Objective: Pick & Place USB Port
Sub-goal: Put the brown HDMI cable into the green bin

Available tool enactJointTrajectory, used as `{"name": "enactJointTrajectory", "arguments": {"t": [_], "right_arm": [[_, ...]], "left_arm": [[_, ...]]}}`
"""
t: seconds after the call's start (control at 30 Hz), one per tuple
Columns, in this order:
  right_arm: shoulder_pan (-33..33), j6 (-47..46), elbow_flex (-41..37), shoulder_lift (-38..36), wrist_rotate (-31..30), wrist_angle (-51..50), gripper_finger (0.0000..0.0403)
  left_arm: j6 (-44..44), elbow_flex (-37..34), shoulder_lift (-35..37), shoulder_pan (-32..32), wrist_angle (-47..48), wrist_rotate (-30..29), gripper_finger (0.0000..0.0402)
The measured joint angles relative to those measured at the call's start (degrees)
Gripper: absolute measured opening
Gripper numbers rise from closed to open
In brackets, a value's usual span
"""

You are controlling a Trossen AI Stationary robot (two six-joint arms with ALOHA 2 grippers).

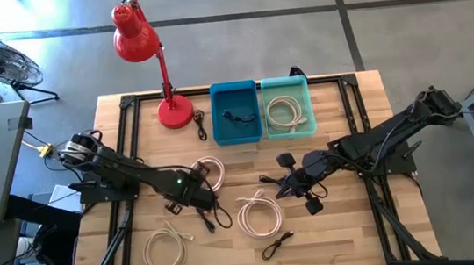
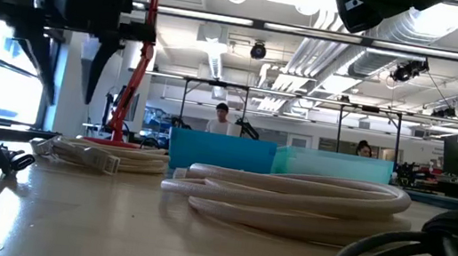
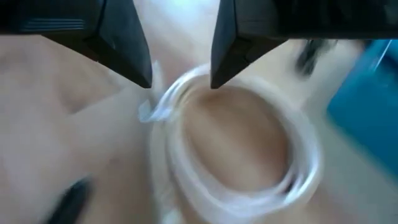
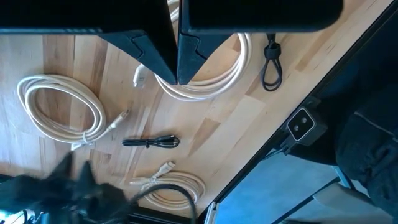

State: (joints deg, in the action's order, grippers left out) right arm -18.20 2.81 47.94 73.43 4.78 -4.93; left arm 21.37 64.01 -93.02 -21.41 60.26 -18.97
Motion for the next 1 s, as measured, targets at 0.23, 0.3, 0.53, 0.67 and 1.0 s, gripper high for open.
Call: {"name": "enactJointTrajectory", "arguments": {"t": [0.23, 0.3, 0.53, 0.67, 1.0], "right_arm": [[0.0, 0.0, 0.0, 0.0, 0.3, 0.0, 0.0002], [-0.2, -0.2, 0.0, 0.0, 0.3, -0.3, 0.0001], [-1.0, 0.1, 0.0, 0.0, 0.7, -0.3, 0.0001], [-1.1, 0.1, 0.0, 0.0, 0.8, -0.2, 0.0002], [-1.0, 0.2, 0.0, 0.0, 0.7, -0.2, 0.0001]], "left_arm": [[10.4, 0.0, -4.0, 0.0, -6.7, 5.6, 0.0166], [12.6, 0.0, -6.1, 0.0, -6.0, 3.9, 0.0166], [14.4, -0.1, -10.9, 0.1, -3.1, -6.6, 0.0166], [14.4, 0.0, -12.6, 0.2, -4.6, -7.1, 0.0166], [16.2, 0.0, -13.5, 3.3, -7.4, -7.0, 0.0165]]}}
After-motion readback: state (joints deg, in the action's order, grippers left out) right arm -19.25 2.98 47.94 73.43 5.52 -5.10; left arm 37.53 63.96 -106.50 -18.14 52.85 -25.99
